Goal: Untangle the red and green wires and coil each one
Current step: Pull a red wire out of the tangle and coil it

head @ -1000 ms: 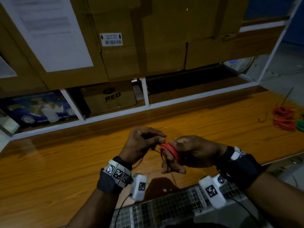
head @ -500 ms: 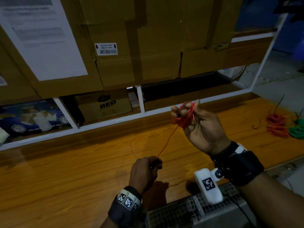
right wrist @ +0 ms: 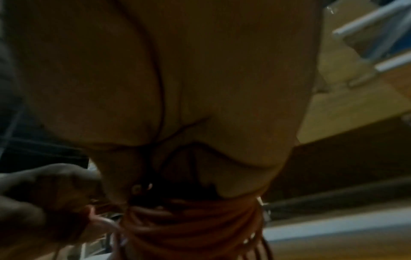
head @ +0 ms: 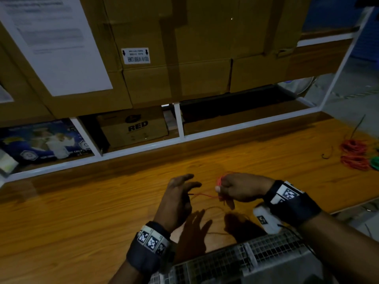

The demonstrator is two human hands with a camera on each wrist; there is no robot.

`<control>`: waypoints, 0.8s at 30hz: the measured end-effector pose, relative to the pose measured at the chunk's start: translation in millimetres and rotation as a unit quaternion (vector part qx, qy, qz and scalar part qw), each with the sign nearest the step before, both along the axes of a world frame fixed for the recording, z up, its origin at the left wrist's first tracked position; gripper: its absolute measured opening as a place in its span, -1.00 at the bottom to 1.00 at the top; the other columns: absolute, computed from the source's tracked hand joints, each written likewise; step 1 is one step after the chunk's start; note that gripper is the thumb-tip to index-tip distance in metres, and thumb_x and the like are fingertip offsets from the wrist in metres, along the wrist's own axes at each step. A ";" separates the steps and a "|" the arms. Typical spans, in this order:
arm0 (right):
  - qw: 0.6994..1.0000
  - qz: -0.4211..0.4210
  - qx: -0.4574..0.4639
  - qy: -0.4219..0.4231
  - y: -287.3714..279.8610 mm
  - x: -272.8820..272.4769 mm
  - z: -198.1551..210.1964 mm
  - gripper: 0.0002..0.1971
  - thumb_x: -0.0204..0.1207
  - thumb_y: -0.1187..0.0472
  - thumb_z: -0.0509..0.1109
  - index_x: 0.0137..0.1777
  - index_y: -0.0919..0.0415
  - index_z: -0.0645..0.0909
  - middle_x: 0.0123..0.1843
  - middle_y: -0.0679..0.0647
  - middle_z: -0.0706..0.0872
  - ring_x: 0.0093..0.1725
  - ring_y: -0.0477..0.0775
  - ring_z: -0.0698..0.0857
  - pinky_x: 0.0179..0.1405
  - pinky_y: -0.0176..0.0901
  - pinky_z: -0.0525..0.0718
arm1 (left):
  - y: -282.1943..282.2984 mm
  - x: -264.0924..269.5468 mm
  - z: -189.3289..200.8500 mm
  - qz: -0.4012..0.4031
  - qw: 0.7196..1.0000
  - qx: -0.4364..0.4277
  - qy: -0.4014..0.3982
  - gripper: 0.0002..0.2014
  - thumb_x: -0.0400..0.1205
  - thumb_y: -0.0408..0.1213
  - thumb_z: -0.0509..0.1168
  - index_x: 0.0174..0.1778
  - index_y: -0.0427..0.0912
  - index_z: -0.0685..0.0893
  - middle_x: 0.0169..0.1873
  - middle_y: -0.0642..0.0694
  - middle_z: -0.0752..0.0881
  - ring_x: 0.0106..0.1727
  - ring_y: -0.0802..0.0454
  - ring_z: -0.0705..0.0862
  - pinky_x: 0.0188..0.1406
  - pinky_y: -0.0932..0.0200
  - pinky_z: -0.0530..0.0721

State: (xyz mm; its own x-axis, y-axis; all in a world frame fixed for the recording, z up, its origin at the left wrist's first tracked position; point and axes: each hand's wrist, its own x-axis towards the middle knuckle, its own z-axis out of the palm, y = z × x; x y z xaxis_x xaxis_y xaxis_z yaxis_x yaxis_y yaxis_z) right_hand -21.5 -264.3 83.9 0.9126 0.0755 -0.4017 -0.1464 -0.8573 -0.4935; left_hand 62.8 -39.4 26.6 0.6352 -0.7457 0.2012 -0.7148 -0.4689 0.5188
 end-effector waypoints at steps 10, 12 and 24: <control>0.989 -0.012 0.116 0.087 -1.2 -12.6 -2.8 -0.49 0.83 -0.07 0.17 -0.30 -0.02 0.78 -0.18 0.03 0.83 -0.14 0.14 0.73 -0.12 -0.07 0.62 | 12.2 32.9 21.1 -0.064 0.944 -0.120 0.301 -0.76 0.59 -0.25 0.52 0.16 -0.16 0.87 -0.03 -0.11 0.89 -0.13 -0.13 0.85 -0.29 0.03 0.79; 0.998 -0.020 -0.005 0.052 -6.0 -15.1 0.5 -0.55 0.83 -0.06 0.17 -0.10 0.12 0.78 -0.16 0.16 0.81 -0.30 0.10 0.65 -0.29 -0.14 0.58 | 14.1 29.5 24.0 -0.090 0.931 -0.064 0.347 -0.71 0.55 -0.17 0.56 0.14 -0.20 0.88 -0.07 -0.14 0.90 -0.11 -0.18 0.85 -0.30 0.01 0.81; 1.000 -0.008 0.016 0.025 -8.2 -16.3 -9.0 -0.57 0.83 -0.07 0.17 -0.04 0.18 0.75 -0.25 0.04 0.74 -0.34 0.11 0.61 -0.26 -0.03 0.57 | -19.8 42.0 3.7 0.240 0.751 -0.399 0.467 -0.72 0.76 -0.20 0.36 -0.04 -0.39 0.76 -0.15 -0.33 0.83 -0.24 -0.21 0.82 -0.19 -0.07 0.83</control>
State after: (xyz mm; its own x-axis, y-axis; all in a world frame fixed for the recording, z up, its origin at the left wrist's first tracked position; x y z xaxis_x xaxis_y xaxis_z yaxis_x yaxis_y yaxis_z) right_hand -37.8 -272.5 74.9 0.8930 0.0740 -0.4438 -0.1855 -0.8381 -0.5130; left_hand 104.9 -59.2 30.2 0.9346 -0.2639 -0.2386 0.2889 0.1715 0.9419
